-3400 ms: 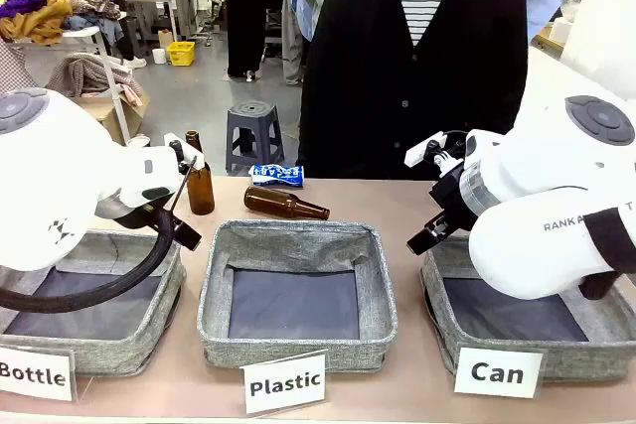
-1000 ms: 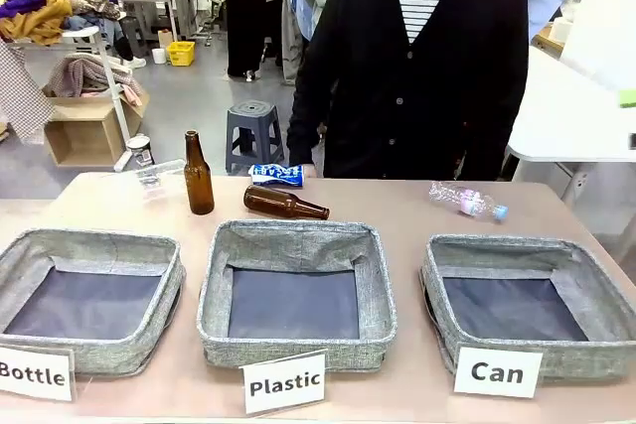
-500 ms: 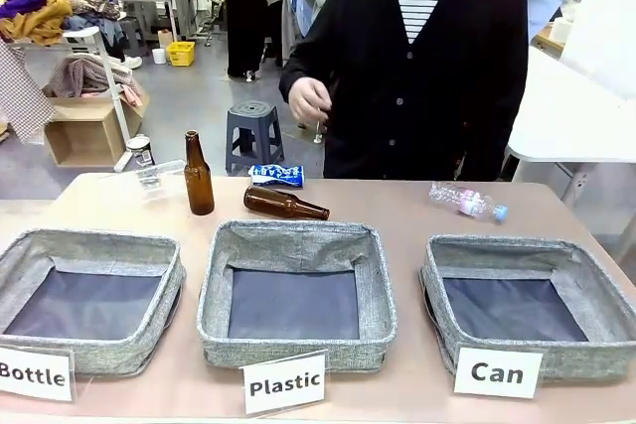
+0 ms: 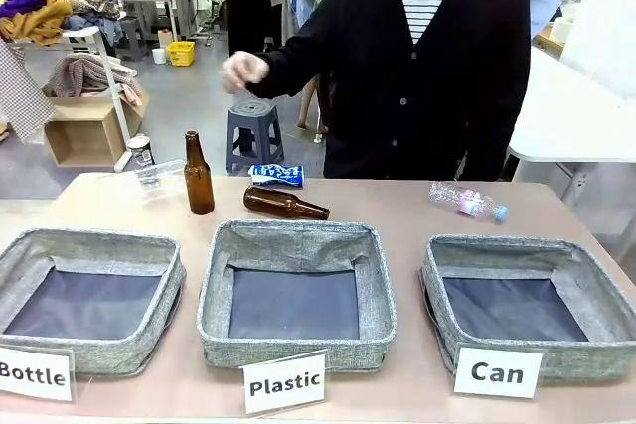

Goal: Sort the can waste into the basket.
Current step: Pick up the can waste from the table and place it in the right Fabric basket.

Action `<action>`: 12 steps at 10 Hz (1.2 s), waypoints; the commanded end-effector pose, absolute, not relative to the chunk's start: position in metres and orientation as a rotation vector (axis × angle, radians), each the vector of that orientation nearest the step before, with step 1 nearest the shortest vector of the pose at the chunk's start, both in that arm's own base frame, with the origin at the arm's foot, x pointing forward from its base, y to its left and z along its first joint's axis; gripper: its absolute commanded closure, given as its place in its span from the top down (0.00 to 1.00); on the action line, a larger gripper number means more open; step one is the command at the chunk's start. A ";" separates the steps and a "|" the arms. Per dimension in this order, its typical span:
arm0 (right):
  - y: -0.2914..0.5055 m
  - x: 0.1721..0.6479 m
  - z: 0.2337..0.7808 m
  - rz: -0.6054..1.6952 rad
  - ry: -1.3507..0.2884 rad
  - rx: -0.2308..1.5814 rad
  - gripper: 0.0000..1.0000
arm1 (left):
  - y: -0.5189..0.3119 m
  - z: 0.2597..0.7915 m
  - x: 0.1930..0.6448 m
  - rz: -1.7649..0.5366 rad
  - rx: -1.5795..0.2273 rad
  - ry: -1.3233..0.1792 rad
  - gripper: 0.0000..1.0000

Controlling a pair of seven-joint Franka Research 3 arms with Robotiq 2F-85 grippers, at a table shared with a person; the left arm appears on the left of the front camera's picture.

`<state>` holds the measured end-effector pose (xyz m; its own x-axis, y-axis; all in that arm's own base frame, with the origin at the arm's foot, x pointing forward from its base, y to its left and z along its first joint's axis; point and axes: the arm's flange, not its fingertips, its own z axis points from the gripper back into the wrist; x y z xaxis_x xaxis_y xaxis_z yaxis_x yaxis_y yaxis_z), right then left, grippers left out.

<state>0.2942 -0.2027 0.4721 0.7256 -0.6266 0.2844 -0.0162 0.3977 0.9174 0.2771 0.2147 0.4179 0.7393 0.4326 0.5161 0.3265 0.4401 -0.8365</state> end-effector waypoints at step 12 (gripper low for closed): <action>-0.207 0.295 0.470 -0.406 -0.712 1.110 1.00 | 0.262 0.510 0.334 -0.078 -0.814 -0.729 1.00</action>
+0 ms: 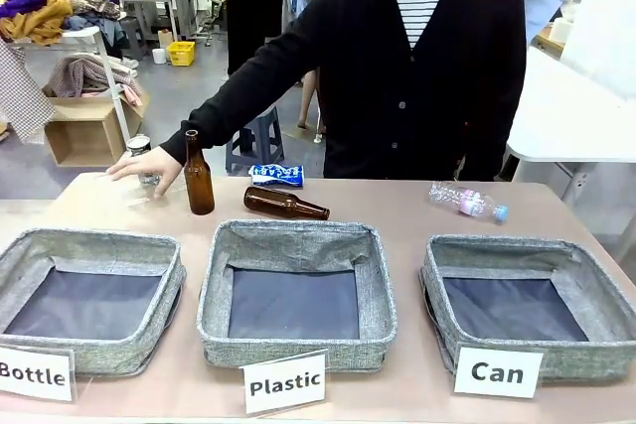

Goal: Sort the can waste into the basket.
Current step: Pick up the can waste from the table and place it in the right Fabric basket.

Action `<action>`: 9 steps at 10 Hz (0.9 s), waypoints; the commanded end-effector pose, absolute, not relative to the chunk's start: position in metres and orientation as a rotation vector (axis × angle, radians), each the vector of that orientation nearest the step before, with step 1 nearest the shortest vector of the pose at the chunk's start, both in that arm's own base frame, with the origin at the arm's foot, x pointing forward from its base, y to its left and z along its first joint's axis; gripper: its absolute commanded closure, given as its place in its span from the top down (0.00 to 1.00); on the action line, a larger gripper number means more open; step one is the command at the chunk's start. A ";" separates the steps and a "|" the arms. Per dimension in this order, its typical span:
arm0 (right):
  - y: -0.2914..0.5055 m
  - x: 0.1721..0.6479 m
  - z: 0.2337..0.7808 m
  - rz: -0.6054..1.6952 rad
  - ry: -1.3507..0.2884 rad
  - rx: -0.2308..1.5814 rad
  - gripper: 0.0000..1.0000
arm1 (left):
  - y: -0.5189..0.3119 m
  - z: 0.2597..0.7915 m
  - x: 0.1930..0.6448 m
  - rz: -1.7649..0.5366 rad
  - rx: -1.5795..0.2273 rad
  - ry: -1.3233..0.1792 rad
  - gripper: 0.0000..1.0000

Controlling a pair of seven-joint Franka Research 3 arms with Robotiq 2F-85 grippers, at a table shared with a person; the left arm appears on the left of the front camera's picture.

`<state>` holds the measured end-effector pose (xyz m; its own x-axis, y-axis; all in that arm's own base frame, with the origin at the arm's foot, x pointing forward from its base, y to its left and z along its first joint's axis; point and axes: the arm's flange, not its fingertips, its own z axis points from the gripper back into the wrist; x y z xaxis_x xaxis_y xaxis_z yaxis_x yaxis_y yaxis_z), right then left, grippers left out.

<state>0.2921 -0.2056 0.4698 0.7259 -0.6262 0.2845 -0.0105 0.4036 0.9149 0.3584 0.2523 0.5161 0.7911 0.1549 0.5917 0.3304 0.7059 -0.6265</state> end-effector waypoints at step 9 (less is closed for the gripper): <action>-0.207 0.295 0.470 -0.406 -0.712 1.110 1.00 | 0.175 0.523 0.380 -0.284 -0.709 -0.631 1.00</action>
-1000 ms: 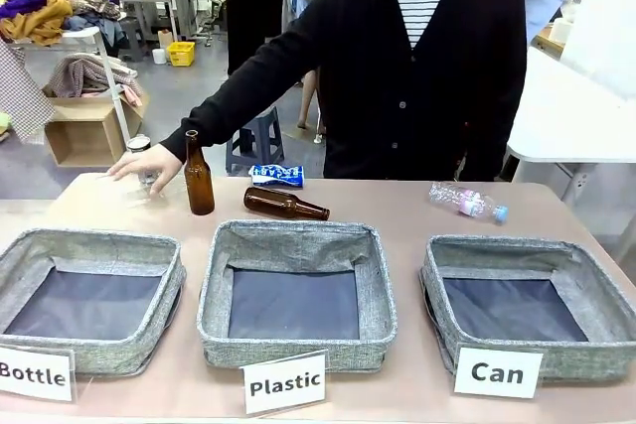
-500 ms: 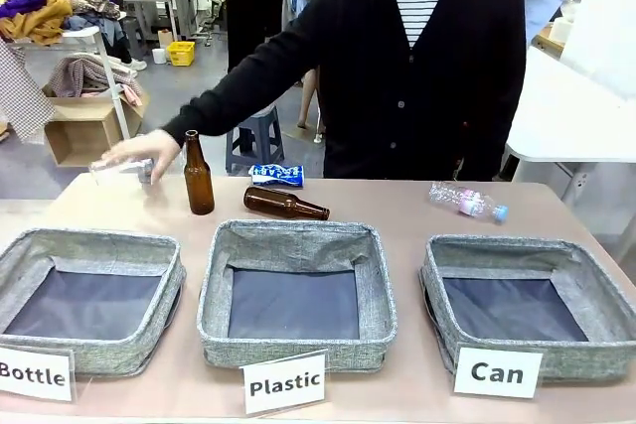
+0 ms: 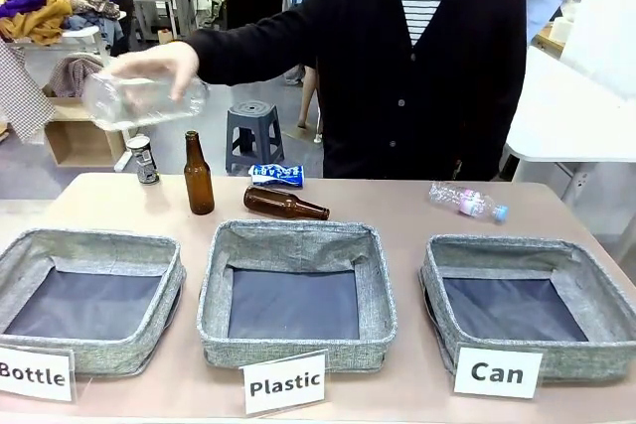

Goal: Sort the can waste into the basket.
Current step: Pick up the can waste from the table and place it in the right Fabric basket.

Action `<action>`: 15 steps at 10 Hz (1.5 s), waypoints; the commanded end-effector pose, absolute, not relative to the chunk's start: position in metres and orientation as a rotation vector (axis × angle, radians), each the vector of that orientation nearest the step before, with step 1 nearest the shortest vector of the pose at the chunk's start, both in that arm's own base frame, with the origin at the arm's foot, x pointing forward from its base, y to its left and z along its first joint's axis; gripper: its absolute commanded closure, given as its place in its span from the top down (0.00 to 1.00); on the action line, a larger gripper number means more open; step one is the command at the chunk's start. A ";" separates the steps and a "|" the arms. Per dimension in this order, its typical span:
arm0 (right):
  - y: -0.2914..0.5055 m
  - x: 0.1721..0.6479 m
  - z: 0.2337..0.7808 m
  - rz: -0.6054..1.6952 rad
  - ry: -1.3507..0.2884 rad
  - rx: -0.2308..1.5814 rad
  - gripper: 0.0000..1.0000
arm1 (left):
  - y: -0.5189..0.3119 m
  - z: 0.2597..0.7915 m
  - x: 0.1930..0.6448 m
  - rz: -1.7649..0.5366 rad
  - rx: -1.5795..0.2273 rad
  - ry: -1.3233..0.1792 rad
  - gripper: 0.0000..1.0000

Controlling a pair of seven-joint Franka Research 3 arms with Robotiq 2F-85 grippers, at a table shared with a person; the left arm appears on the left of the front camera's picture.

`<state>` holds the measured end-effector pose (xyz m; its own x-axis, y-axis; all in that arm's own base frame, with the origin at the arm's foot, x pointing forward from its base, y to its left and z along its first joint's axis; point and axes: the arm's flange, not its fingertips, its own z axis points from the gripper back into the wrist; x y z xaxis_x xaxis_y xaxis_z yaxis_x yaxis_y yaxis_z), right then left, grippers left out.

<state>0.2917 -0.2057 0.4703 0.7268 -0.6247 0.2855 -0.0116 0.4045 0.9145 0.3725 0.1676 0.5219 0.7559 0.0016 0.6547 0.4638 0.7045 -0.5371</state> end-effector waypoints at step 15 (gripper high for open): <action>-0.207 0.295 0.470 -0.406 -0.712 1.110 1.00 | 0.158 0.551 0.351 -0.448 -0.748 -0.678 1.00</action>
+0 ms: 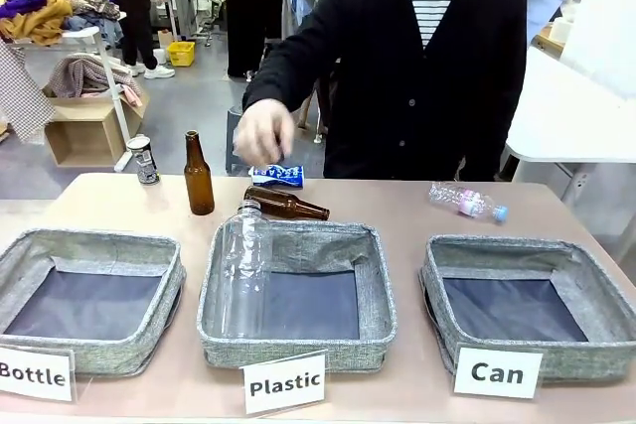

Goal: Sort the can waste into the basket.
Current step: Pick up the can waste from the table and place it in the right Fabric basket.

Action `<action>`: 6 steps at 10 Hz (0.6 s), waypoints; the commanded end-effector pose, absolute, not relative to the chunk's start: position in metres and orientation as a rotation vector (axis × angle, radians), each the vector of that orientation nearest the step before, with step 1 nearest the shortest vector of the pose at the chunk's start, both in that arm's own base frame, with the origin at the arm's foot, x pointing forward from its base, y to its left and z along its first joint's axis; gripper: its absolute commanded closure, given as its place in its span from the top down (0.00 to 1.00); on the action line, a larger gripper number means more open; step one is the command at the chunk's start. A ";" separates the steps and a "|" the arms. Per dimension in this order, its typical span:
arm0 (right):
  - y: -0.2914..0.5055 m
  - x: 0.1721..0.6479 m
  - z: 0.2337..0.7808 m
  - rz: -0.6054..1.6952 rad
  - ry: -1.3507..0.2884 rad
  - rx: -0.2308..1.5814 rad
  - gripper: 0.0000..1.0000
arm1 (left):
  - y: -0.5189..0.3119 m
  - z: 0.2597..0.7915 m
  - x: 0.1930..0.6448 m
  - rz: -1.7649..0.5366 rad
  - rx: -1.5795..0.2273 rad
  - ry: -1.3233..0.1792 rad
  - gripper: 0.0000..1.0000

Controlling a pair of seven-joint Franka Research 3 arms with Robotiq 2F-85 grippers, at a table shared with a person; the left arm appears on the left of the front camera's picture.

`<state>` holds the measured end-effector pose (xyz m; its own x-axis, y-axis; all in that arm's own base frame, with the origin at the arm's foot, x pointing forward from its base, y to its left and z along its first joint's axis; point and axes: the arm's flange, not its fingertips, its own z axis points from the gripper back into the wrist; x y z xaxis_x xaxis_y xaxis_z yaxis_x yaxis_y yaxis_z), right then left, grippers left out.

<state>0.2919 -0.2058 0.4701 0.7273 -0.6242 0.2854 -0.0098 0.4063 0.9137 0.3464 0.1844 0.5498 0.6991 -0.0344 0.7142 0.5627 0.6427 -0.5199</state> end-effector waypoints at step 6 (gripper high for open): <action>-0.207 0.295 0.470 -0.406 -0.712 1.110 1.00 | 0.019 0.553 0.388 -0.763 -0.550 -0.479 1.00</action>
